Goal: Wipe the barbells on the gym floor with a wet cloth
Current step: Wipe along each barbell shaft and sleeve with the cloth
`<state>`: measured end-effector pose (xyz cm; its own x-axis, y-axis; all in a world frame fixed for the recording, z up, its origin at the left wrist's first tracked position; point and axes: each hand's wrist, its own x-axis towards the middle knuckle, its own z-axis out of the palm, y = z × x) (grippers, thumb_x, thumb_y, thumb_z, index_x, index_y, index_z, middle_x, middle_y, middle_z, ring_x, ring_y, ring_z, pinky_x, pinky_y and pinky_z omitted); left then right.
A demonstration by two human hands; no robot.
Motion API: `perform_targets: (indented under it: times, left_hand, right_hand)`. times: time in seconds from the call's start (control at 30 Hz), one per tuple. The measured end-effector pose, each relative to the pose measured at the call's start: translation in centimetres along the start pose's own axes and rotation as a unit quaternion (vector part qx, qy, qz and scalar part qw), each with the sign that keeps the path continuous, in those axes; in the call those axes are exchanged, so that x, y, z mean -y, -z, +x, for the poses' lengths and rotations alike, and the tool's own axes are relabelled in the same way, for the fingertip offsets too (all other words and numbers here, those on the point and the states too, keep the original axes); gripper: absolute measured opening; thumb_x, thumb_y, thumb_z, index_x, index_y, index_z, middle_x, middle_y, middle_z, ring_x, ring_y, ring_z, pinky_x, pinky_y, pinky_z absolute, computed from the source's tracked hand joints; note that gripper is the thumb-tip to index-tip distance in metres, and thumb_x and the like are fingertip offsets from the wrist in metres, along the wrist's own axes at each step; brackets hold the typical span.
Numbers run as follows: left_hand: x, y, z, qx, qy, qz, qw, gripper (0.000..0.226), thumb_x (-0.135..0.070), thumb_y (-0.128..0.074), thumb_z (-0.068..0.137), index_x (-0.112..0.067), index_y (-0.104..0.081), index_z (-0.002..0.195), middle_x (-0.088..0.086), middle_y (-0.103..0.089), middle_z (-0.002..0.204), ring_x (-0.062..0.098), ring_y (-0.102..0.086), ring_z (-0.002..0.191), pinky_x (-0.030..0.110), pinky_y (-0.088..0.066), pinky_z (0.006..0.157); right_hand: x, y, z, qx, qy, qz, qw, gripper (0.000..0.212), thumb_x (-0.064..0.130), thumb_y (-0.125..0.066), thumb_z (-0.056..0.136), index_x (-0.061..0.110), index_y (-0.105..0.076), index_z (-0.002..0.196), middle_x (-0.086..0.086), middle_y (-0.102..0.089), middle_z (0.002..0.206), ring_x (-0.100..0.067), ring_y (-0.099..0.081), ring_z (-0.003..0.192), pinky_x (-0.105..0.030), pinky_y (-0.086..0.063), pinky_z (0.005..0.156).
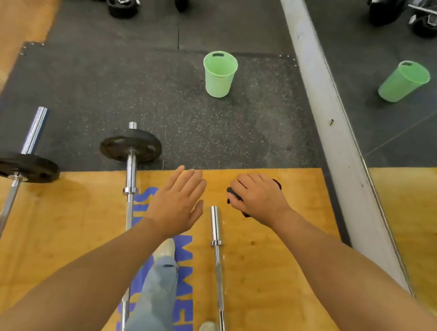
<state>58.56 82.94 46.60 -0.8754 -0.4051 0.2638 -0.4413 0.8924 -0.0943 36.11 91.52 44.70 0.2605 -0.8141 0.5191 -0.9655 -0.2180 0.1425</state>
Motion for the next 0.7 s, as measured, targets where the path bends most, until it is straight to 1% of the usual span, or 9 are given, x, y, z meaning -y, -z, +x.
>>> perform_targets:
  times: [0.07,0.17,0.3,0.37,0.43,0.5,0.63,0.7]
  left_hand:
    - [3.1,-1.6,1.6,0.010,-0.002,0.003,1.000,0.048,-0.033,-0.038,0.094,0.001,-0.065,0.116,0.018,-0.063,0.124,0.034,-0.059,0.115,0.047,-0.030,0.110]
    - [8.3,-4.0,4.6,0.031,-0.003,-0.006,0.999,0.048,-0.033,-0.038,0.094,0.000,-0.063,0.117,0.017,-0.062,0.124,0.034,-0.058,0.116,0.047,-0.030,0.111]
    - [15.0,-5.5,8.3,0.037,0.002,0.000,0.999,0.048,-0.033,-0.037,0.094,0.001,-0.063,0.117,0.018,-0.062,0.124,0.035,-0.058,0.116,0.047,-0.029,0.113]
    - [18.3,-5.8,9.9,0.045,0.008,-0.006,0.999,0.048,-0.032,-0.038,0.092,0.002,-0.064,0.116,0.018,-0.063,0.122,0.035,-0.059,0.115,0.047,-0.029,0.112]
    - [21.2,-6.2,11.4,0.048,0.015,-0.011,0.999,0.048,-0.032,-0.038,0.092,0.002,-0.063,0.116,0.019,-0.063,0.122,0.035,-0.059,0.114,0.047,-0.029,0.112]
    - [23.4,-6.7,13.4,0.050,0.027,-0.007,0.998,0.049,-0.032,-0.037,0.092,0.002,-0.063,0.116,0.019,-0.062,0.121,0.035,-0.058,0.114,0.047,-0.029,0.112]
    - [26.5,-8.1,17.1,0.073,0.044,-0.022,0.996,0.049,-0.031,-0.036,0.092,0.002,-0.062,0.117,0.019,-0.062,0.123,0.035,-0.058,0.115,0.047,-0.027,0.112]
    - [27.6,-9.1,18.9,0.073,0.041,-0.025,0.996,0.049,-0.031,-0.036,0.091,0.002,-0.063,0.117,0.019,-0.062,0.123,0.036,-0.059,0.115,0.047,-0.027,0.112]
  right_hand:
    - [-0.8,-2.3,2.5,-0.001,-0.003,-0.001,1.000,0.046,0.032,-0.033,0.105,0.011,-0.062,0.076,-0.004,-0.056,0.072,-0.022,-0.052,0.059,-0.035,-0.044,0.051]
    - [-2.2,-6.1,6.7,0.007,0.001,-0.012,1.000,0.046,0.032,-0.032,0.106,0.010,-0.062,0.079,-0.006,-0.058,0.077,-0.023,-0.053,0.061,-0.034,-0.043,0.052]
    - [-4.5,-10.5,12.5,0.021,-0.015,-0.030,0.999,0.033,0.032,-0.044,0.100,0.009,-0.063,0.085,-0.008,-0.062,0.084,-0.024,-0.058,0.066,-0.034,-0.045,0.055]
    - [-5.5,-12.0,15.9,0.026,-0.035,-0.032,0.999,0.033,0.033,-0.046,0.098,0.009,-0.065,0.087,-0.009,-0.064,0.087,-0.025,-0.060,0.068,-0.035,-0.046,0.057]
    - [-6.3,-13.3,18.5,0.030,-0.027,-0.026,0.999,0.034,0.033,-0.045,0.098,0.008,-0.065,0.088,-0.010,-0.064,0.089,-0.026,-0.060,0.069,-0.035,-0.046,0.057]
    - [-7.7,-14.6,20.7,0.032,-0.014,-0.022,0.999,0.034,0.033,-0.045,0.099,0.008,-0.064,0.088,-0.010,-0.064,0.089,-0.026,-0.060,0.069,-0.035,-0.047,0.057]
    - [-10.9,-17.6,24.4,0.035,-0.018,-0.027,0.999,0.034,0.034,-0.045,0.098,0.009,-0.066,0.086,-0.008,-0.064,0.087,-0.024,-0.060,0.068,-0.035,-0.047,0.056]
    - [-12.7,-19.3,25.7,0.024,-0.008,-0.027,0.999,0.030,0.034,-0.047,0.098,0.010,-0.063,0.090,-0.008,-0.065,0.088,-0.024,-0.060,0.068,-0.034,-0.045,0.057]
